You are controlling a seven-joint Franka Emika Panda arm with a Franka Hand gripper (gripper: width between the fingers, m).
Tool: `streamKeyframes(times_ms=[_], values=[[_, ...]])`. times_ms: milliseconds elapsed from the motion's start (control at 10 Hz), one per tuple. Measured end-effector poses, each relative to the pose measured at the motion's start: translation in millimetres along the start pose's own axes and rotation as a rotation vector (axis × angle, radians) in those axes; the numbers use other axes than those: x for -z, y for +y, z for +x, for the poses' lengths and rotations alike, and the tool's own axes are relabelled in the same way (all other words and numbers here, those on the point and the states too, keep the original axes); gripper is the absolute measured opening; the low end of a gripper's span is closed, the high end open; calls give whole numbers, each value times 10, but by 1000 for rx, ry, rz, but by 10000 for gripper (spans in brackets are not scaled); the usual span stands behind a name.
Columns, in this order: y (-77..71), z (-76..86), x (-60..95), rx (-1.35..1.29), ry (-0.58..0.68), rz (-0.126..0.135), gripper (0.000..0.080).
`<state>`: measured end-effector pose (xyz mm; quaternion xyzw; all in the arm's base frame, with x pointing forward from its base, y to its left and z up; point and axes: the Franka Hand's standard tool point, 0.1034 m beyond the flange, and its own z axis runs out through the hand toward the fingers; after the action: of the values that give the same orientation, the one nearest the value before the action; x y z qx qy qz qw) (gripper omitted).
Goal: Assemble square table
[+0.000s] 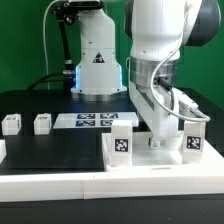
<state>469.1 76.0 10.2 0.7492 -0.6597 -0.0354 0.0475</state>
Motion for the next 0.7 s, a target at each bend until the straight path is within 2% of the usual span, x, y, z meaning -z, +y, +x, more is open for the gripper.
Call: streamKeyframes(times_ms=[100, 200, 400, 500, 600, 700], values=[[-10, 0, 9, 8, -1, 2, 553], [-18, -1, 18, 9, -1, 4, 553], [-17, -2, 15, 9, -1, 4, 212], [-16, -2, 14, 9, -1, 4, 212], [-31, 23, 23, 2, 1, 11, 80], [-33, 35, 26, 0, 2, 12, 80]])
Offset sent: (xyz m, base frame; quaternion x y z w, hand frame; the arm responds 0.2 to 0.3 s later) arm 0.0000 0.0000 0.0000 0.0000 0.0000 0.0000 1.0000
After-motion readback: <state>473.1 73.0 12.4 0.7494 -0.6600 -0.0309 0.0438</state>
